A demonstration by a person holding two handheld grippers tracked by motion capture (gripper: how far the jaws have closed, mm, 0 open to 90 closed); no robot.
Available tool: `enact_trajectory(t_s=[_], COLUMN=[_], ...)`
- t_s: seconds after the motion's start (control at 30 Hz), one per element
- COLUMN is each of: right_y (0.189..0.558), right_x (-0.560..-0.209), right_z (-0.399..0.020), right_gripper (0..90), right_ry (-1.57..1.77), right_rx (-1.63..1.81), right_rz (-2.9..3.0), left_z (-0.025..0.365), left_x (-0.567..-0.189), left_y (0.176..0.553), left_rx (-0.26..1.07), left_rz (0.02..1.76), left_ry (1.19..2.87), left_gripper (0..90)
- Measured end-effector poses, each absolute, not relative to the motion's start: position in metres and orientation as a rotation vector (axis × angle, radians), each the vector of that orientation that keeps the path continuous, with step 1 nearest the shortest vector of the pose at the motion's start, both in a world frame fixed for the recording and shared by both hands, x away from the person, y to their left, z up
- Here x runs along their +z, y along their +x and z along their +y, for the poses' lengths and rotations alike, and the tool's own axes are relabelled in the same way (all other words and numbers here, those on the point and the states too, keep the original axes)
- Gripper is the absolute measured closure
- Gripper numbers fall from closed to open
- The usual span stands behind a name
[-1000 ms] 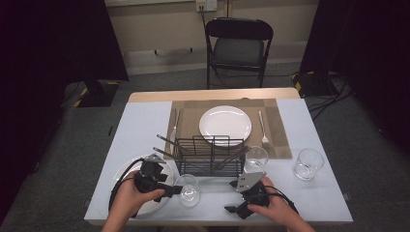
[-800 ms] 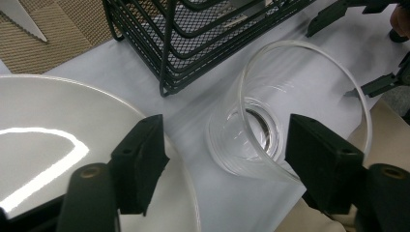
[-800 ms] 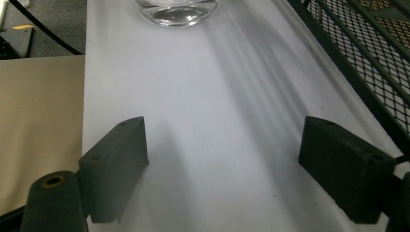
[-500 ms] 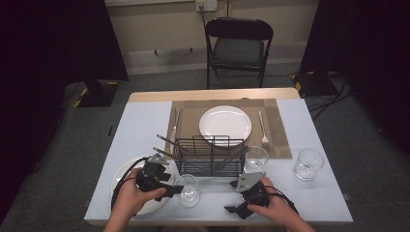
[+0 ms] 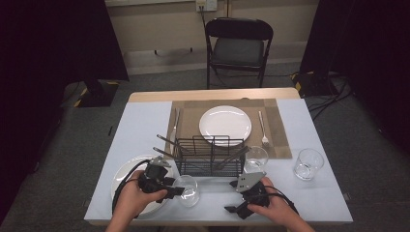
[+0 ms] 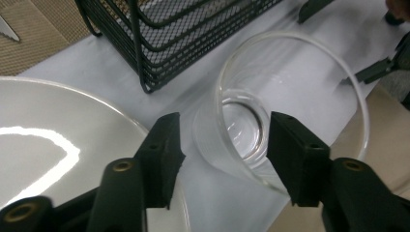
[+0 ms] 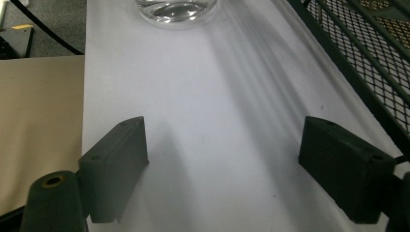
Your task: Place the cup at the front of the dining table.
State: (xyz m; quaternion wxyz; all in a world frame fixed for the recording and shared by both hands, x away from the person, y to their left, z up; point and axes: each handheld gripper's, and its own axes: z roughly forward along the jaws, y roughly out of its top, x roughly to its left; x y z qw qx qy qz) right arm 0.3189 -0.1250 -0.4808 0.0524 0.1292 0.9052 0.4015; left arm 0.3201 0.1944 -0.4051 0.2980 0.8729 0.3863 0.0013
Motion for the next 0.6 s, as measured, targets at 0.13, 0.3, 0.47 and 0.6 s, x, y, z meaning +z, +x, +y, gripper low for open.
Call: enact_trajectory(t_s=[0.13, 0.3, 0.47, 0.6], right_y=[0.319, 0.319, 0.319, 0.319], right_x=[-0.481, -0.481, -0.481, -0.481], right_z=[-0.125, -0.125, -0.125, -0.125], right_gripper=[16.1, 16.1, 16.1, 16.1], right_ry=[0.394, 0.395, 0.396, 0.394], right_rx=[1.221, 1.221, 1.221, 1.221], right_rz=[2.752, 2.752, 2.753, 2.753], left_z=[0.195, 0.195, 0.193, 0.191], left_x=[-0.408, -0.414, -0.418, -0.421], left_y=[0.319, 0.316, 0.314, 0.313], left_rx=[-0.015, -0.008, 0.016, 0.053], left_rz=[1.038, 1.024, 1.032, 1.011], left_ry=[2.329, 2.362, 2.353, 2.364], left_gripper=[54.8, 60.9, 64.2, 67.7])
